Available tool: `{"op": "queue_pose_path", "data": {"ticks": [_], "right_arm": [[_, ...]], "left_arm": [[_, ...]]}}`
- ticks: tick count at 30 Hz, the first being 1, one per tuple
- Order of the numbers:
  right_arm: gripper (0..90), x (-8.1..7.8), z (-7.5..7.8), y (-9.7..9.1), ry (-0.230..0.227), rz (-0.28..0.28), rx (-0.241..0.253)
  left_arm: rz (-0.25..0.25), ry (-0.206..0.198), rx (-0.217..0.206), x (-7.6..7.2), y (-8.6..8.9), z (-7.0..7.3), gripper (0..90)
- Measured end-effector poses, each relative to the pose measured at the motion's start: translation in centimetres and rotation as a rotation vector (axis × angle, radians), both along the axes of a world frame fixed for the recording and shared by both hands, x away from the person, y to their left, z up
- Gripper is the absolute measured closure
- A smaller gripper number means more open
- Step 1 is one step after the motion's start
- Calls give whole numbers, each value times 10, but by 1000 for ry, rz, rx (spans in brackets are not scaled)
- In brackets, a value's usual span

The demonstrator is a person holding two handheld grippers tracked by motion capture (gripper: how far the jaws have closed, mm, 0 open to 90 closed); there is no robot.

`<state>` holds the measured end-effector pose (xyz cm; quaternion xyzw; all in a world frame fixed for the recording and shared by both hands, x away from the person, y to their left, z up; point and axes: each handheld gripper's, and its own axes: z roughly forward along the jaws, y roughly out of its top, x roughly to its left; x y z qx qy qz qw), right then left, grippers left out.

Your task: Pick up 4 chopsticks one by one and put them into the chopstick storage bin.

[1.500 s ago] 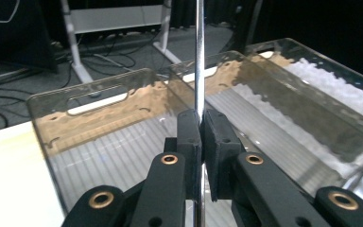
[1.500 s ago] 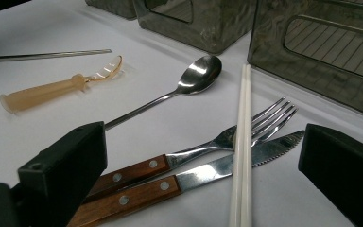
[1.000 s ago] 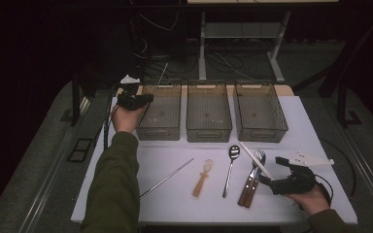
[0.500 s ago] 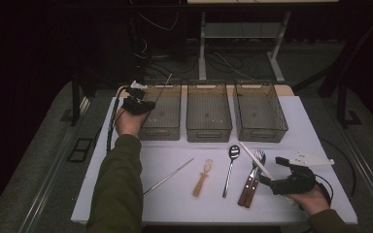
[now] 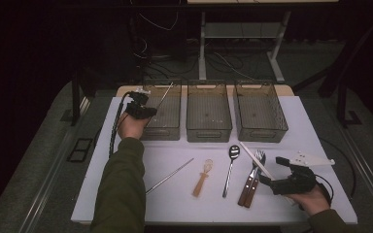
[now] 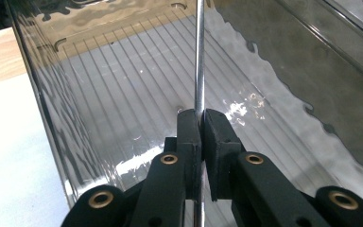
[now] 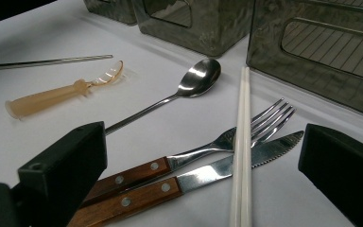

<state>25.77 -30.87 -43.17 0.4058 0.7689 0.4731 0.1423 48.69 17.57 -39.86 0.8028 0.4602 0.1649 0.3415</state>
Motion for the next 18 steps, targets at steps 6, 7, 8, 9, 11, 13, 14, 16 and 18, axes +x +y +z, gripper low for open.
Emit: {"op": "queue_pose_path", "data": {"ticks": [6, 7, 8, 9, 11, 13, 14, 16, 18], "right_arm": [[21, 0, 0, 0, 0, -2, 2], [21, 0, 0, 0, 0, -1, 2], [21, 0, 0, 0, 0, -2, 2], [21, 0, 0, 0, -2, 0, 1], [21, 0, 0, 0, -2, 0, 1], [21, 0, 0, 0, -2, -1, 1], [21, 0, 0, 0, -3, -1, 2], [21, 0, 0, 0, -3, -2, 1], [21, 0, 0, -1, -2, -3, 2]], "left_arm": [[5, 6, 18, 0, -3, -1, 834], [5, 6, 18, 0, -3, -1, 829], [4, 9, 14, 0, -3, -1, 819], [1, 10, 10, 1, -3, -1, 810], [0, 9, 5, 0, -3, -2, 801], [1, 10, 8, 0, -3, -1, 794], [2, 10, 10, 0, -4, -1, 791], [1, 9, 10, 0, -4, -1, 787], [-3, 6, 2, -1, -4, -1, 775]]}}
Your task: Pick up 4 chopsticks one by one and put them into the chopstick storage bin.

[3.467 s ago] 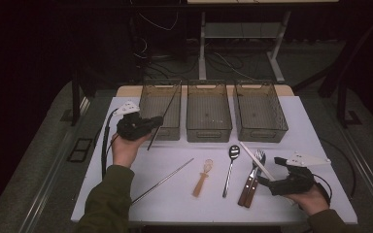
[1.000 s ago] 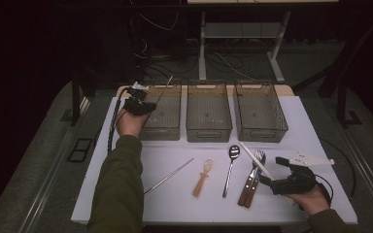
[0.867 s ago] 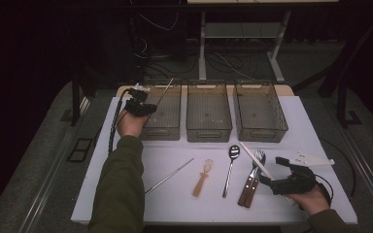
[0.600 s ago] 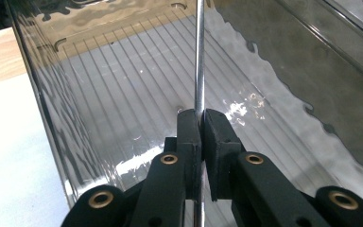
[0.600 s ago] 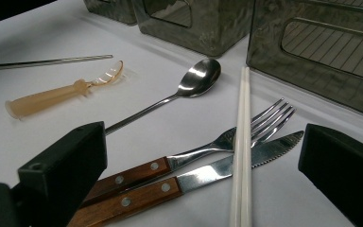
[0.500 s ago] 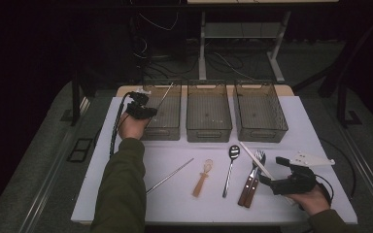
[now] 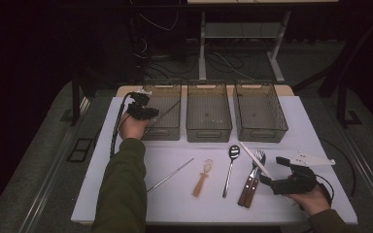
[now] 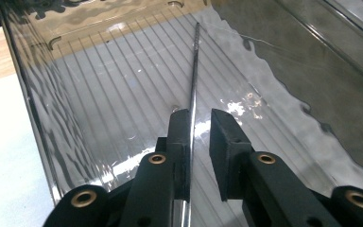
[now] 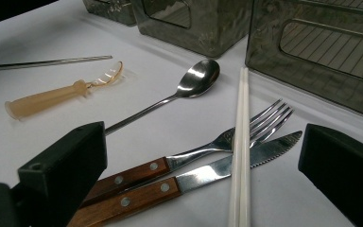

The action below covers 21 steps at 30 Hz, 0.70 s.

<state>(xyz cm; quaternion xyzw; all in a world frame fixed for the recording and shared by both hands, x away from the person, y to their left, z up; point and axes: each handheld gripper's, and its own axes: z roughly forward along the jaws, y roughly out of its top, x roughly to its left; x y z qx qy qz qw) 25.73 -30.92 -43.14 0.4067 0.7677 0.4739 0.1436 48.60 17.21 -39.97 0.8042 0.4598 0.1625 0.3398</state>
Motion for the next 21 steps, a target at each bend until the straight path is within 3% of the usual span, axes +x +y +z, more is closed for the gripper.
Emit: {"op": "queue_pose_path", "data": {"ticks": [4, 11, 21], "right_arm": [[21, 0, 0, 0, -1, 0, 0], [21, 0, 0, 0, -1, 1, -2], [21, 0, 0, 1, 1, 3, -5]], "left_arm": [[-12, -12, -12, -1, 0, 2, 748], [-62, -81, -59, -7, 1, 16, 621], [-130, -107, -84, -20, 6, 27, 478]]}}
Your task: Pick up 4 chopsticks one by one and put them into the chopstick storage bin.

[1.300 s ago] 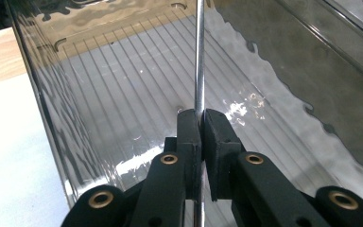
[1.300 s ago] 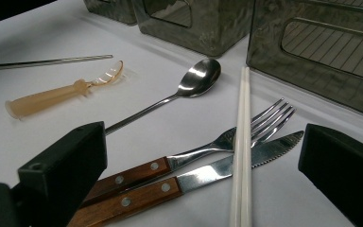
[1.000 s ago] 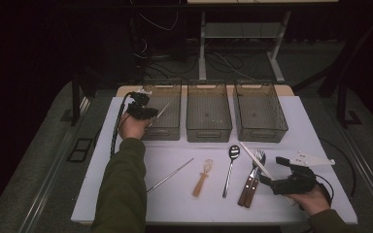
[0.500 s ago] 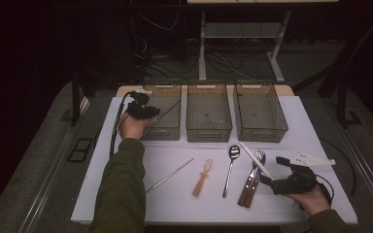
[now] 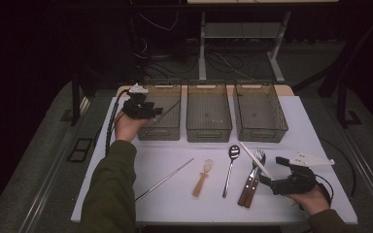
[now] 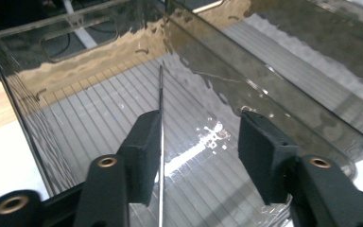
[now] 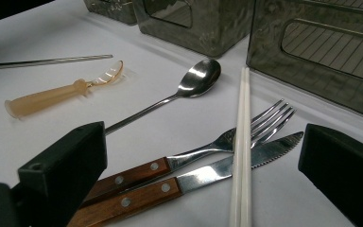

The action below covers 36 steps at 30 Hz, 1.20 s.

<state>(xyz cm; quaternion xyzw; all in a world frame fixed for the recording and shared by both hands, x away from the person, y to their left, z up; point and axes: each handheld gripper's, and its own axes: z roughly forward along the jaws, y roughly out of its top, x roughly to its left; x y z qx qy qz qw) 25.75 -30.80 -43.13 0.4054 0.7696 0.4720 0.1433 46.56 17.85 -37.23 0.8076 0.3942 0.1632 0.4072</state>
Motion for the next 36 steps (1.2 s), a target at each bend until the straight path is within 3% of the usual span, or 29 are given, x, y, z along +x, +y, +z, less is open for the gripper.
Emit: {"op": "queue_pose_path", "data": {"ticks": [10, 14, 17, 28, 36], "right_arm": [[21, 0, 0, 1, 0, 0, -4], [21, 1, -1, 1, -1, 5, -4], [21, 0, -1, 0, 8, 0, -1], [21, 2, -3, 2, 10, 9, 1], [21, 2, -3, 2, 10, 9, 1]], "left_arm": [[-37, -29, -38, -21, 5, 3, 378], [-52, -35, -76, -30, 4, 3, 333], [-65, -41, -66, -35, 2, 3, 316], [-100, -67, -100, -64, -3, 5, 223], [-117, -86, -103, -91, -5, -1, 205]]}}
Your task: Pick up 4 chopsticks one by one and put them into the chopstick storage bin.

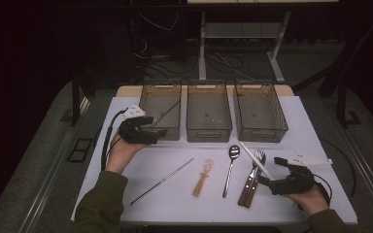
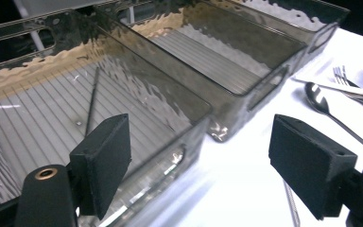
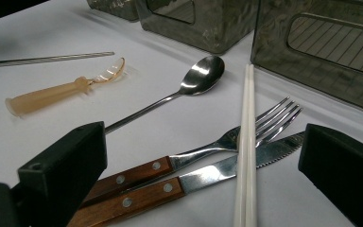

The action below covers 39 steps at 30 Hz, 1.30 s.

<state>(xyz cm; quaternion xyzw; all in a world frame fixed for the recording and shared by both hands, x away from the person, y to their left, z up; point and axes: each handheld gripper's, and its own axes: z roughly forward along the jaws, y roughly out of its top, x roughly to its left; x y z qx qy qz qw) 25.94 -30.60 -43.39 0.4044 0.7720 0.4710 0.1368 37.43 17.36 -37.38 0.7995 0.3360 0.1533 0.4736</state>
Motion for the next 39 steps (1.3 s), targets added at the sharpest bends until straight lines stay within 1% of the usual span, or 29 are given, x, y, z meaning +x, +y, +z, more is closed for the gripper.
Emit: {"op": "queue_pose_path", "data": {"ticks": [7, 11, 16, 19, 21, 24, 29, 30, 34, 36, 39], "right_arm": [[21, 0, 0, 0, 1, -2, 0], [21, -1, 0, 0, 3, -6, 3], [21, -1, 1, 0, -2, -4, 4], [21, -1, 1, -1, -3, -4, 3], [21, -1, 1, -1, -6, -4, 0], [21, -1, 1, -1, -5, -4, 2], [21, -1, 1, -1, -6, -4, 1], [21, -1, 1, -1, -6, -4, 2], [21, -1, 1, 0, -5, -4, 0], [21, -1, 1, -1, -6, -5, 0], [21, -2, 1, -1, -5, -7, -1]], "left_arm": [[-1, -14, -11, -21, 3, -6, 199], [-4, -22, -12, -32, 5, -7, 196], [-17, -22, -7, -46, 4, -11, 190], [-23, -34, 3, -55, 3, -14, 189], [-19, -47, 1, -60, 3, -16, 189], [-20, -46, 8, -67, 4, -18, 190], [-23, -47, 5, -78, 7, -22, 190], [-22, -47, 14, -80, 7, -23, 189], [-25, -41, 10, -87, 9, -26, 189], [-27, -34, 18, -91, 9, -27, 189], [-31, -31, 17, -98, 9, -29, 189]]}}
